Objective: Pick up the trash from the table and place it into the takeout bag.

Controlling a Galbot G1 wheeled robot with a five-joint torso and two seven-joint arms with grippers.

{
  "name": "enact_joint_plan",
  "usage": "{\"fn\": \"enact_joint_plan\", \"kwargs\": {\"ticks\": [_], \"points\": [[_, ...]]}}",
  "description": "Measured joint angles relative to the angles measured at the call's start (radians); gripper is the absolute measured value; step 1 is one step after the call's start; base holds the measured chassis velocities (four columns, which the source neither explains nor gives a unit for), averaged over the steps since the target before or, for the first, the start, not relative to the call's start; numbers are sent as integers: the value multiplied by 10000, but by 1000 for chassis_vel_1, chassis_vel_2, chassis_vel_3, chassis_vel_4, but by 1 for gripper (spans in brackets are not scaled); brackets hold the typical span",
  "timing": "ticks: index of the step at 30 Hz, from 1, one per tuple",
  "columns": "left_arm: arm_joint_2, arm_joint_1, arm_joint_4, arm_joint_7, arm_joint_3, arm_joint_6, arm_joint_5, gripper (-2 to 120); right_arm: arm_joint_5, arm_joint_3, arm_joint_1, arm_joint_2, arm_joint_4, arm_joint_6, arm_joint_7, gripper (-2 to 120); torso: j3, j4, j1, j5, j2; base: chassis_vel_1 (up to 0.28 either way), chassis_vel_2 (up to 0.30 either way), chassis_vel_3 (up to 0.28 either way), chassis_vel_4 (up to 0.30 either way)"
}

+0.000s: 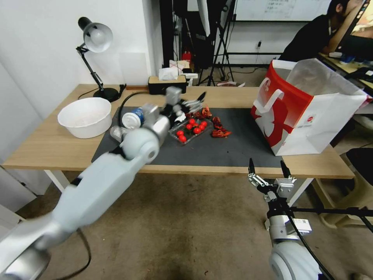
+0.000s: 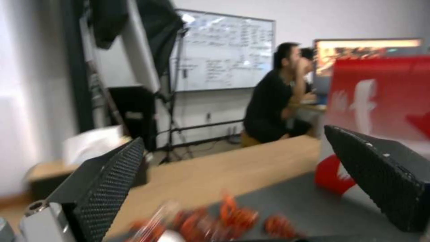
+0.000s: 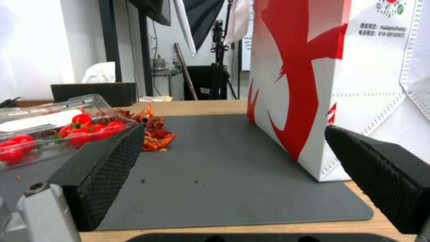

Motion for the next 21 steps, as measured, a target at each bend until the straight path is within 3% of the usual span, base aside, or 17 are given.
{"fn": "enact_joint_plan", "kwargs": {"ticks": [2, 5, 10, 13, 21], "points": [[78, 382, -157, 60, -355, -30, 162, 100, 1, -15, 10, -2, -9, 5, 0, 100, 0, -1, 0, 3, 0, 0, 0, 0, 0], [301, 1655, -674, 134, -1502, -229, 647, 100, 12, -74, 58, -22, -55, 20, 0, 100, -1, -1, 1, 6, 0, 0, 0, 0, 0], [340, 2816, -1052, 127, -2207, -484, 1055, 100, 17, -156, 129, -24, -117, 34, 0, 100, 0, -3, 0, 5, 0, 0, 0, 0, 0], [221, 4174, -1374, 152, -2978, -752, 1479, 100, 19, -238, 177, -24, -199, 55, -1, 100, 0, -1, 0, 5, 0, 0, 0, 0, 0], [-261, 5935, -1880, 312, -4366, -1206, 2119, 100, 16, -338, 187, 2, -277, 106, -10, 100, 0, -3, 0, 8, 0, 0, 0, 0, 0]]}}
